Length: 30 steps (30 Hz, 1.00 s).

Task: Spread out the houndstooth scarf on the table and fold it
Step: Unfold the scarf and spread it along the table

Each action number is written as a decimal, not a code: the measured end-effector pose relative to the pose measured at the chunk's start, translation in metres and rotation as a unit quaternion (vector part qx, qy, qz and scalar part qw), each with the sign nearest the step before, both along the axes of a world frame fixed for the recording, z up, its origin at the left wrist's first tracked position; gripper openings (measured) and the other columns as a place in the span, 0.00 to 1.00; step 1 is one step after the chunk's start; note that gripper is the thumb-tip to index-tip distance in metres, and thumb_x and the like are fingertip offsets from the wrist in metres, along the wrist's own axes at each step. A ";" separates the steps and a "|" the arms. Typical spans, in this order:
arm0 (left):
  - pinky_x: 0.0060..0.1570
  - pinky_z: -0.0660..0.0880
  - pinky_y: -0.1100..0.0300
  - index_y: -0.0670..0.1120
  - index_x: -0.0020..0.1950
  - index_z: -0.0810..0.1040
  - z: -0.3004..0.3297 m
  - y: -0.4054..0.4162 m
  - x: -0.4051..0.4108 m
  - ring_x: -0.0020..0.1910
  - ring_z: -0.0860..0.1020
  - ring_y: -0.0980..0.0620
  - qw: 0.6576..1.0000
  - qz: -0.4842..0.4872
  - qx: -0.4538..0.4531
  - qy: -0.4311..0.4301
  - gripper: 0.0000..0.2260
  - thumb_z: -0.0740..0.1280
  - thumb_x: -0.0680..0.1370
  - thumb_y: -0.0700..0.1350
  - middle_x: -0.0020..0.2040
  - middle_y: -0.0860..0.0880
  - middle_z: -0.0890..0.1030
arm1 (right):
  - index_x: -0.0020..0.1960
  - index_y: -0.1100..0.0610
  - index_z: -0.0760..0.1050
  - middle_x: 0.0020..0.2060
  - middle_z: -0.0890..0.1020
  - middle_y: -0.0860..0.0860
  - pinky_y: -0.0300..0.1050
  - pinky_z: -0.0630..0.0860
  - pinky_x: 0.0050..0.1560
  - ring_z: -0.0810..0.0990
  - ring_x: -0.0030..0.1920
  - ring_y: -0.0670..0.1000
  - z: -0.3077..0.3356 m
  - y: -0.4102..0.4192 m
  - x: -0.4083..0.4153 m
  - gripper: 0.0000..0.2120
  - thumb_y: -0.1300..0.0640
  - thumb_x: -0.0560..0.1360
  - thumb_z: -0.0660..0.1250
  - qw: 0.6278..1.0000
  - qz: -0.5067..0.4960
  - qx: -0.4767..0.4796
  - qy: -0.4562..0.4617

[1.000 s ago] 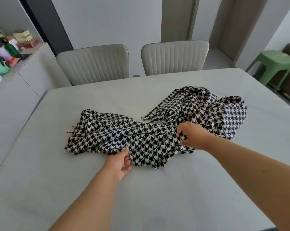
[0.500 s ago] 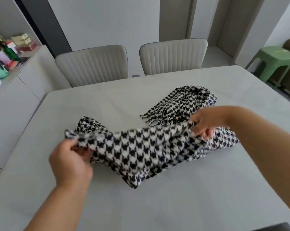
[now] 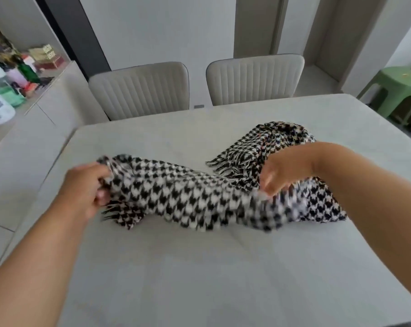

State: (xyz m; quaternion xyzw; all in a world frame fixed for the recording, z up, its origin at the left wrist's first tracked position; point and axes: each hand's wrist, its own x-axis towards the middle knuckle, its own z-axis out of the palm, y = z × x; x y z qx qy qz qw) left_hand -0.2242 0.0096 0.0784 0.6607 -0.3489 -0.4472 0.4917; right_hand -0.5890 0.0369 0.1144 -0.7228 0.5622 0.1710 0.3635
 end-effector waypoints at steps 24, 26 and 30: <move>0.26 0.75 0.63 0.39 0.49 0.74 -0.132 0.040 0.069 0.24 0.75 0.55 0.929 0.142 0.152 0.307 0.04 0.61 0.81 0.39 0.27 0.48 0.77 | 0.63 0.63 0.74 0.43 0.79 0.58 0.48 0.78 0.37 0.75 0.36 0.54 -0.114 -0.058 0.034 0.19 0.50 0.79 0.64 0.896 -0.410 -0.150 0.083; 0.16 0.64 0.69 0.44 0.44 0.72 -0.138 0.041 0.089 0.17 0.67 0.60 0.927 0.180 0.161 0.286 0.07 0.60 0.81 0.39 0.21 0.52 0.70 | 0.60 0.66 0.74 0.39 0.77 0.59 0.46 0.74 0.31 0.74 0.34 0.55 -0.110 -0.063 0.019 0.14 0.58 0.78 0.64 0.840 -0.497 -0.188 0.113; 0.43 0.78 0.57 0.40 0.49 0.74 -0.136 0.048 0.079 0.34 0.76 0.51 0.952 0.164 0.192 0.175 0.03 0.61 0.81 0.36 0.37 0.43 0.76 | 0.68 0.62 0.65 0.64 0.70 0.62 0.57 0.73 0.61 0.70 0.64 0.61 -0.113 -0.071 0.060 0.27 0.58 0.72 0.70 0.823 -0.436 -0.340 0.132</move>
